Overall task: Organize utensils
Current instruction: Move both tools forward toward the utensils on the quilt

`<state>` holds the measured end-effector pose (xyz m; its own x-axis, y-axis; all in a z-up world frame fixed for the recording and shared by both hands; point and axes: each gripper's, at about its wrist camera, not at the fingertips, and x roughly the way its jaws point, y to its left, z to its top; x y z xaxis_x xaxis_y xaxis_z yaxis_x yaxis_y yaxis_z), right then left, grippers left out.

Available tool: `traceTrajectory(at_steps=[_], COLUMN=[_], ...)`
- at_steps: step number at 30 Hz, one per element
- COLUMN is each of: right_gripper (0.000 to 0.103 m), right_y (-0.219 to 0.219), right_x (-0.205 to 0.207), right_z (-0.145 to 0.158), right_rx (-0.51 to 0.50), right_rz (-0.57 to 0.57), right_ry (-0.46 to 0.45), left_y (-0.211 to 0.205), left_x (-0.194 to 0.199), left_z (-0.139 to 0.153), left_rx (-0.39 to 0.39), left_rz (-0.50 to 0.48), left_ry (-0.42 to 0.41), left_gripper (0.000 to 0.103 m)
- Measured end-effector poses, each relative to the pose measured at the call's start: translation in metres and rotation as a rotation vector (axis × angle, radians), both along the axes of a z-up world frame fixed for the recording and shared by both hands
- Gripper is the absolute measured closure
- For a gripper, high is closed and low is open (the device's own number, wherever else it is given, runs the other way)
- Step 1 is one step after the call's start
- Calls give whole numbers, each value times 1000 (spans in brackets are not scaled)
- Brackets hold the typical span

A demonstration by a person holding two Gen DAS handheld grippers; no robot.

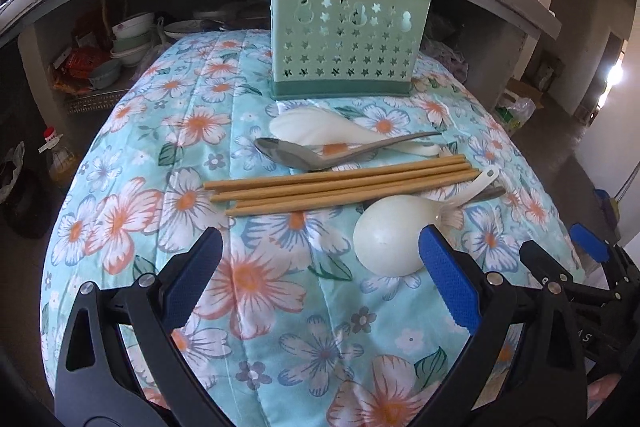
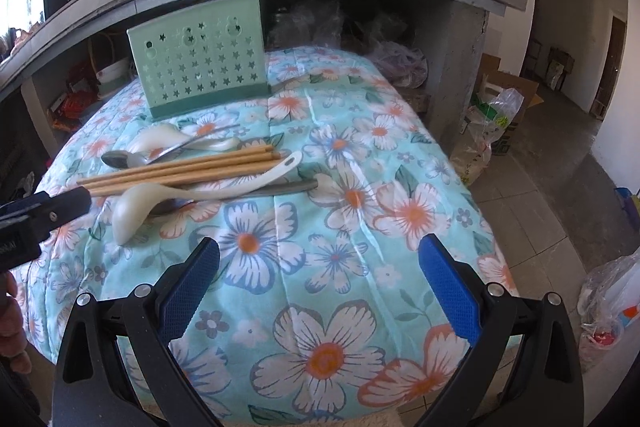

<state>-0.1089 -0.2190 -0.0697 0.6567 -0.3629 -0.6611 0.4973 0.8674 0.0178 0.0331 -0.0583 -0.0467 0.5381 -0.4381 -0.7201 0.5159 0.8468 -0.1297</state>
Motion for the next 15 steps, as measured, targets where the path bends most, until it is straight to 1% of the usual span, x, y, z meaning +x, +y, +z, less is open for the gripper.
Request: traceTrajectory(at_steps=[4, 8, 15], right_gripper=[6, 6, 6], right_y=[-1, 1, -1], right_x=[6, 11, 15], right_z=[-12, -22, -33], right_rx=[39, 47, 74], right_rz=[24, 57, 77], right_ry=[27, 60, 81], left_y=[-11, -16, -18], left_x=[4, 8, 8], left_z=[-22, -37, -40], left_rx=[80, 150, 169], left_rz=[-10, -15, -27], left_ry=[22, 36, 37], left_gripper=[8, 8, 8])
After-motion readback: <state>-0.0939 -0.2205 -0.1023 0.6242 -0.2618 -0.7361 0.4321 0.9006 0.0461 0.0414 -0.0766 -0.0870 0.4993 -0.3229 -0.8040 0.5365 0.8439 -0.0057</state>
